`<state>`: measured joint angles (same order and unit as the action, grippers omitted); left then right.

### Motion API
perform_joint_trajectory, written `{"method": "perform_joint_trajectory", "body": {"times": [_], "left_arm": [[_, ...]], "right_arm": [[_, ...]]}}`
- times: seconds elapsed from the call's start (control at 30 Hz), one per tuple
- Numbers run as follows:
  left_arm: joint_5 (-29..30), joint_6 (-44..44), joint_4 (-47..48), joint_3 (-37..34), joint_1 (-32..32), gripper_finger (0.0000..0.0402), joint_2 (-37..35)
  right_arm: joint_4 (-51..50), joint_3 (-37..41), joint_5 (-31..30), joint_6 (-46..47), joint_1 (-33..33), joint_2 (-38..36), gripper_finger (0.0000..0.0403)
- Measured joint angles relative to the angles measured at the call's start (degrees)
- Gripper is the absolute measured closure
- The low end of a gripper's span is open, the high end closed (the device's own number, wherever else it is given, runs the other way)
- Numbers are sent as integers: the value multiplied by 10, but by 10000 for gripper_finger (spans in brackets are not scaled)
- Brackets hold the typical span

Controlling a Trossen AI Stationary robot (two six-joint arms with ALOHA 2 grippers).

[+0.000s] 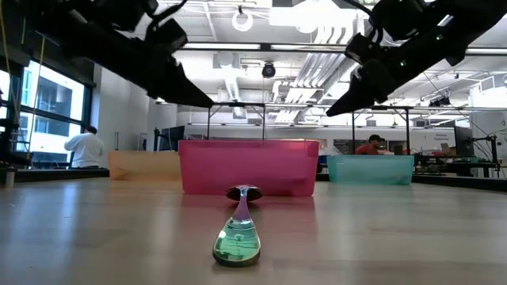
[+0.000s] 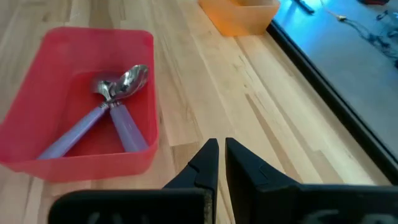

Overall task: Sort silverware by color (type)
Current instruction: Put the green spoon into the orange bin

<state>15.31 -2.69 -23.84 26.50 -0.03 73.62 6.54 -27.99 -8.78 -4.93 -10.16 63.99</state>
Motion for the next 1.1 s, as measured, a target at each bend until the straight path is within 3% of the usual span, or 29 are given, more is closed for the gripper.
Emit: {"method": "perform_joint_trajectory", "body": {"times": [0.2,0.3,0.47,0.6,0.9,1.1], "left_arm": [[-54,-40,75,18,-62,384,-21],[-58,-65,119,57,-101,398,-1],[-59,-100,192,142,-144,395,64],[-60,-96,229,206,-156,394,132],[-79,-100,160,229,-169,394,207],[-119,-68,133,216,-169,394,213]], "right_arm": [[8,2,-37,-13,38,0,393],[80,40,-37,-11,51,0,400],[216,114,-37,20,75,0,402],[248,139,-61,69,112,-1,402],[5,64,-226,192,258,-26,402],[-122,7,-267,289,326,-25,402]]}}
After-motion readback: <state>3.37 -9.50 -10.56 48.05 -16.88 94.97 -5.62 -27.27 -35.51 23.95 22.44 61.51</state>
